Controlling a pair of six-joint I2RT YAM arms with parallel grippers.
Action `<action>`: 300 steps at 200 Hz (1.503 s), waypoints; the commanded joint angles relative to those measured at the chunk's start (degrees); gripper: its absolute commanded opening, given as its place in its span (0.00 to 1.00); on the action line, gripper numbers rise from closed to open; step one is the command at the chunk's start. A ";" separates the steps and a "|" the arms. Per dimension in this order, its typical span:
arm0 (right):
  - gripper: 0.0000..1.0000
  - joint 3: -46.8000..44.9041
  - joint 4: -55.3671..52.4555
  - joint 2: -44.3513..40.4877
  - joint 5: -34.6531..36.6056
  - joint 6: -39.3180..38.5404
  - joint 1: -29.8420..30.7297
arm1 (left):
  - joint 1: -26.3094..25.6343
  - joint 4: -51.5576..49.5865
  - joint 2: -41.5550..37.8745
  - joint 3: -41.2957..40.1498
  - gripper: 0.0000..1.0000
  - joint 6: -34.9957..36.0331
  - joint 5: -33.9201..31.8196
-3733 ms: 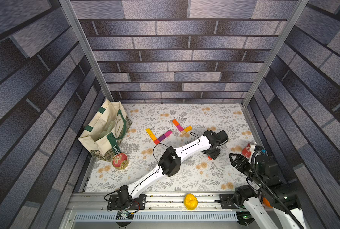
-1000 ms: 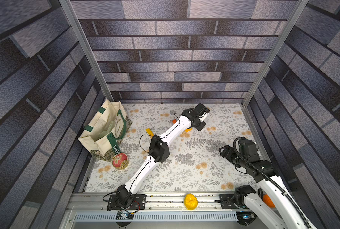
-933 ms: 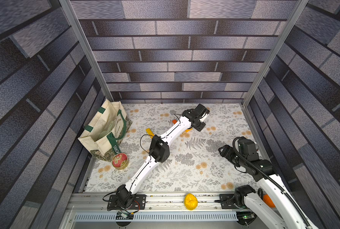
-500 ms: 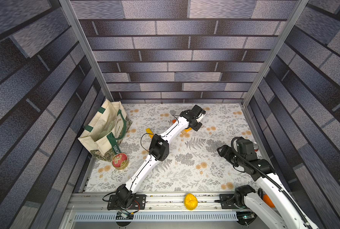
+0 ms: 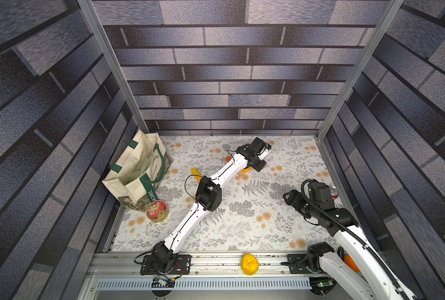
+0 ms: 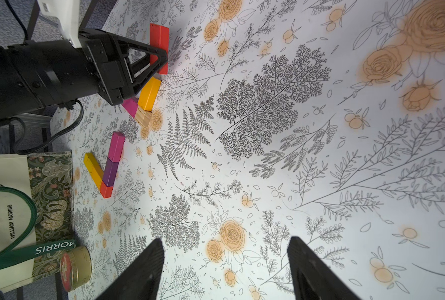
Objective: Assemble the letter v with building blocks
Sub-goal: Assemble the building block at the center of the board.
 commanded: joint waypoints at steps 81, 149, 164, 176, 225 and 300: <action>0.77 -1.10 1.71 -0.03 -1.07 0.98 -0.30 | -0.86 -0.67 1.66 1.70 0.49 1.08 -1.18; 0.77 0.19 4.31 3.13 -2.05 0.05 -0.31 | -0.33 -1.27 -1.97 4.18 0.81 -2.07 -0.78; 0.77 1.36 4.89 5.17 -1.84 -1.09 -0.30 | 0.07 -1.60 -3.93 4.15 0.83 -2.98 0.13; 0.77 2.63 5.17 6.92 -1.27 -2.12 -0.30 | 0.37 -1.70 -5.69 4.18 0.83 -3.91 0.38; 0.78 7.99 11.91 20.16 -3.08 -4.48 -0.30 | 3.95 -5.63 -13.69 4.10 0.78 -10.10 1.19; 0.76 23.59 16.48 46.52 -6.11 -8.26 -0.30 | 12.55 -20.05 -21.20 3.76 0.68 -19.59 7.36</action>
